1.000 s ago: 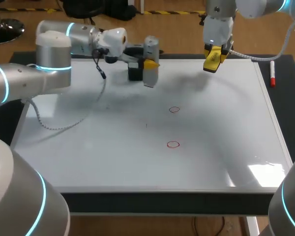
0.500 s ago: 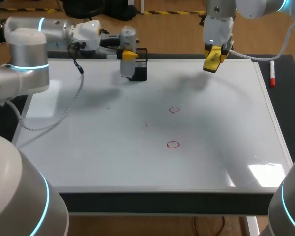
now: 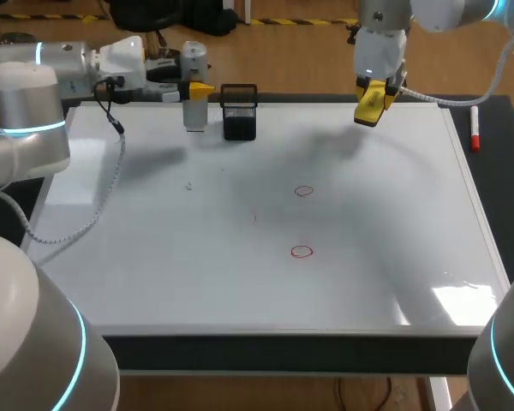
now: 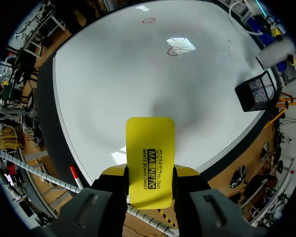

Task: Pick up the inspection probe, press it on each red-marked spot on the whiteboard one by one, put down the probe, pick up the eraser, and wipe off all the red marks.

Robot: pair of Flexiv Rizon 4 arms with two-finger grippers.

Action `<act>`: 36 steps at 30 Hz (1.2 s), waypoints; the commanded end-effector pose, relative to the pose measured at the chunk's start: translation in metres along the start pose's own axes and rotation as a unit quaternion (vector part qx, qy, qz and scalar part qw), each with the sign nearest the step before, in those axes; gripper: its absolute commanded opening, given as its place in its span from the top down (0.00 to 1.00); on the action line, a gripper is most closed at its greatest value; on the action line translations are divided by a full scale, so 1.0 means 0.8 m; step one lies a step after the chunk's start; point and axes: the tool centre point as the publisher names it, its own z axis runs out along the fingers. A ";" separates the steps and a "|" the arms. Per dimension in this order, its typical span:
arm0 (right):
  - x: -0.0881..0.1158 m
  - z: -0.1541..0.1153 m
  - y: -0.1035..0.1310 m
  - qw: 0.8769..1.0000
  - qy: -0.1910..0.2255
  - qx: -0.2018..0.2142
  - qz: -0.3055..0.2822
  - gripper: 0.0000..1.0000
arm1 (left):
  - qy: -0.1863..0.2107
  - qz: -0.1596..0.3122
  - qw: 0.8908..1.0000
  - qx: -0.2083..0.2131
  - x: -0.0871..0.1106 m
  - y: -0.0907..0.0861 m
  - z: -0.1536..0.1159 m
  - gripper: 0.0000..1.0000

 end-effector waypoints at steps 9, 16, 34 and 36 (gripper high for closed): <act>0.001 -0.002 -0.001 1.000 0.002 0.001 -0.001 1.00 | -0.036 0.004 0.999 0.006 -0.004 -0.003 -0.015 1.00; 0.001 -0.002 -0.001 1.000 0.002 0.001 -0.001 1.00 | -0.038 0.002 0.999 0.020 -0.004 -0.003 -0.020 1.00; -0.005 -0.005 0.002 1.000 0.011 0.008 -0.006 1.00 | -0.038 0.002 0.999 0.020 -0.004 -0.003 -0.020 1.00; -0.012 -0.005 0.010 1.000 0.013 0.009 -0.015 1.00 | -0.038 0.002 0.999 0.020 -0.004 -0.003 -0.020 1.00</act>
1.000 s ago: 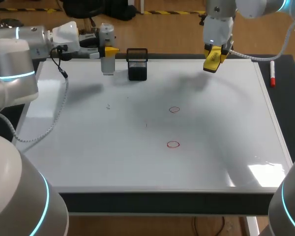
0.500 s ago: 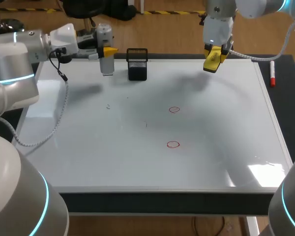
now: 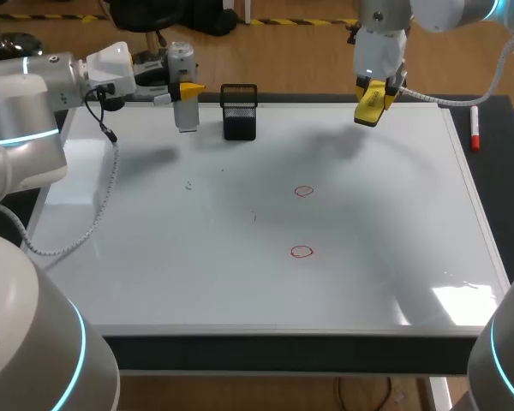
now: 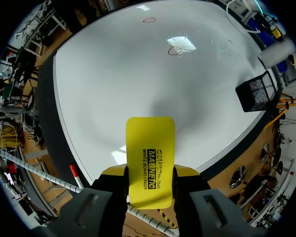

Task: Pick up the inspection probe, press it on each red-marked spot on the whiteboard one by one, put down the probe, pick up the eraser, and wipe off all the red marks.

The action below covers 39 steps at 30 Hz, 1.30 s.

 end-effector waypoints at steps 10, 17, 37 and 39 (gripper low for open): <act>-0.039 0.002 0.066 0.999 0.008 0.006 -0.048 1.00 | 0.000 0.000 1.000 0.001 0.000 -0.001 0.000 1.00; -0.053 -0.005 0.117 0.997 -0.010 0.017 -0.077 1.00 | 0.000 0.000 1.000 0.001 0.000 -0.001 0.000 1.00; -0.085 -0.003 0.237 0.990 -0.043 0.015 -0.132 1.00 | 0.000 0.000 1.000 0.001 0.000 -0.001 0.000 1.00; -0.088 0.000 0.245 0.989 -0.040 0.020 -0.138 1.00 | 0.000 0.000 1.000 0.001 0.000 -0.001 0.000 1.00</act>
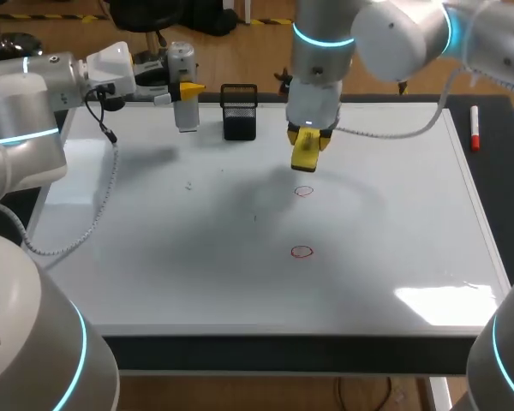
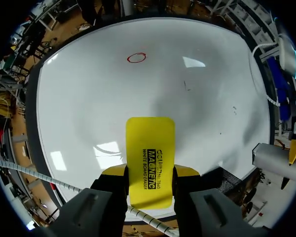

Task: Pick up the inspection probe, press it on each red-marked spot on the whiteboard one by one, put down the probe, pick up the eraser, and wipe off all the red marks.

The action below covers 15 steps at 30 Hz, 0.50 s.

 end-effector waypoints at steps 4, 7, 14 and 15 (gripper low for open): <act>-0.008 0.013 0.024 1.000 -0.004 0.002 -0.010 1.00 | 0.000 0.001 1.000 0.000 0.000 -0.001 0.000 1.00; -0.014 0.021 0.034 1.000 -0.004 -0.002 -0.017 1.00 | 0.000 0.001 1.000 0.000 0.000 -0.001 0.000 1.00; -0.022 0.043 0.048 0.999 -0.001 -0.014 -0.037 1.00 | 0.000 0.001 1.000 0.000 0.000 -0.001 0.000 1.00; -0.024 0.045 0.050 0.999 -0.001 -0.014 -0.037 1.00 | 0.000 0.001 1.000 0.000 0.000 -0.001 0.000 1.00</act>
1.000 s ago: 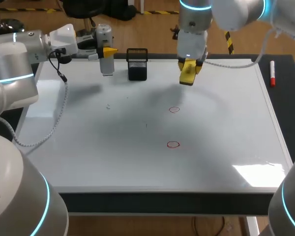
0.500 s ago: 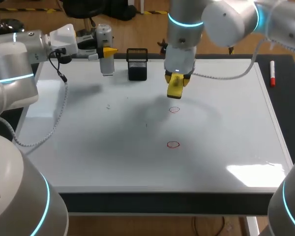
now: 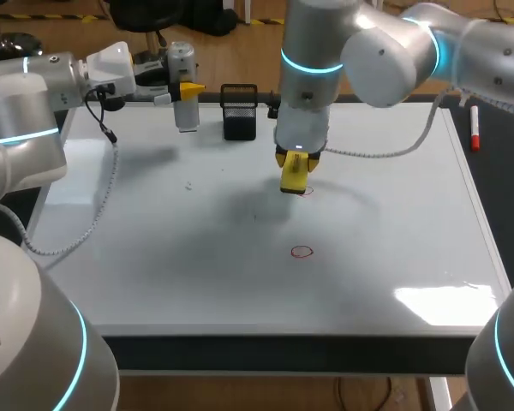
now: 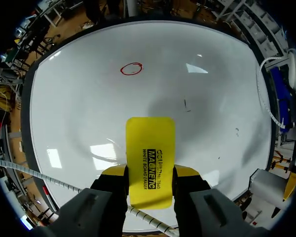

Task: Pick up the inspection probe, press it on each red-marked spot on the whiteboard one by one, put down the probe, pick up the eraser, and wipe off all the red marks.

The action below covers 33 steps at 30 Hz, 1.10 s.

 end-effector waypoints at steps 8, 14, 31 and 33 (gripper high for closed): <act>-0.009 0.028 0.003 1.000 0.014 -0.005 -0.010 1.00 | 0.000 0.001 1.000 0.000 0.001 -0.001 0.000 1.00; -0.004 0.046 0.005 1.000 0.015 -0.010 -0.006 1.00 | 0.000 0.001 1.000 0.000 0.001 -0.001 0.000 1.00; -0.003 0.062 0.004 1.000 0.008 -0.007 -0.012 1.00 | 0.000 0.001 1.000 0.000 0.001 -0.001 0.000 1.00; -0.001 0.064 0.003 1.000 0.009 -0.009 -0.012 1.00 | 0.000 0.001 1.000 0.000 0.001 -0.001 0.000 1.00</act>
